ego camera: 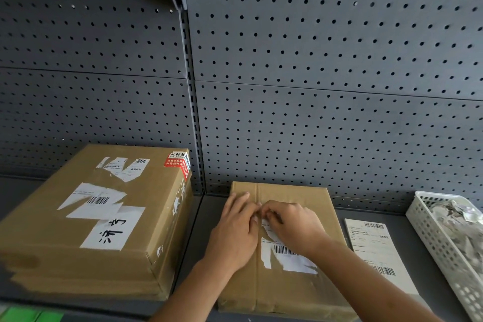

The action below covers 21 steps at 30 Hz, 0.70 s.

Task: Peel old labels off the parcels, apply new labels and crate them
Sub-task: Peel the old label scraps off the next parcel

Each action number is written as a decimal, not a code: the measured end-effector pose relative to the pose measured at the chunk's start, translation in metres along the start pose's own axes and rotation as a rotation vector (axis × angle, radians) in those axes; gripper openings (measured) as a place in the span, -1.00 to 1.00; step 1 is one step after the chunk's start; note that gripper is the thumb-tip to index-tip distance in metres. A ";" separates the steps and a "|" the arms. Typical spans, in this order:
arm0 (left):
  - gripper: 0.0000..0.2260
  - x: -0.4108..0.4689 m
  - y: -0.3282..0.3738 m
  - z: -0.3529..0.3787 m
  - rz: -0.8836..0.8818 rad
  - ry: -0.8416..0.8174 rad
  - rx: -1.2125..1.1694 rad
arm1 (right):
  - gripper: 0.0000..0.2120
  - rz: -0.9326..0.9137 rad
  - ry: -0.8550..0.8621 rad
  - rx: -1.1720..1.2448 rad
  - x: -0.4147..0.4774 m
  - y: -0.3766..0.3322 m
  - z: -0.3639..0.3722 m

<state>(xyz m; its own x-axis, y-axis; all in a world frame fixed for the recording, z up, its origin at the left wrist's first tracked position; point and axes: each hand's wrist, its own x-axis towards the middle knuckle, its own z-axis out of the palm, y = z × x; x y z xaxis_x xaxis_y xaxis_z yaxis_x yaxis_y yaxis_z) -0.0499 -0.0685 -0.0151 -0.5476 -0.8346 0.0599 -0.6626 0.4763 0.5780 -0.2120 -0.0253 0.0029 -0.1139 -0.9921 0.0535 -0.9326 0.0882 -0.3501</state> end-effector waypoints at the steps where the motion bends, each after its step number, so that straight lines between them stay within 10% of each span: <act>1: -0.69 0.000 0.000 0.000 -0.001 0.000 0.001 | -0.79 0.000 -0.003 0.006 0.000 0.001 0.000; 21: -0.71 0.000 -0.001 0.000 0.001 0.003 -0.003 | -0.84 -0.164 0.132 0.034 0.001 0.008 0.005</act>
<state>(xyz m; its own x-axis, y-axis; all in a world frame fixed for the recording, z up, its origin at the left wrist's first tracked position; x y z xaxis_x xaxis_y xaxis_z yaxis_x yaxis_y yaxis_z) -0.0497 -0.0690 -0.0157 -0.5466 -0.8350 0.0630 -0.6608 0.4764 0.5800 -0.2174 -0.0259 -0.0047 -0.0081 -0.9723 0.2338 -0.9304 -0.0784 -0.3580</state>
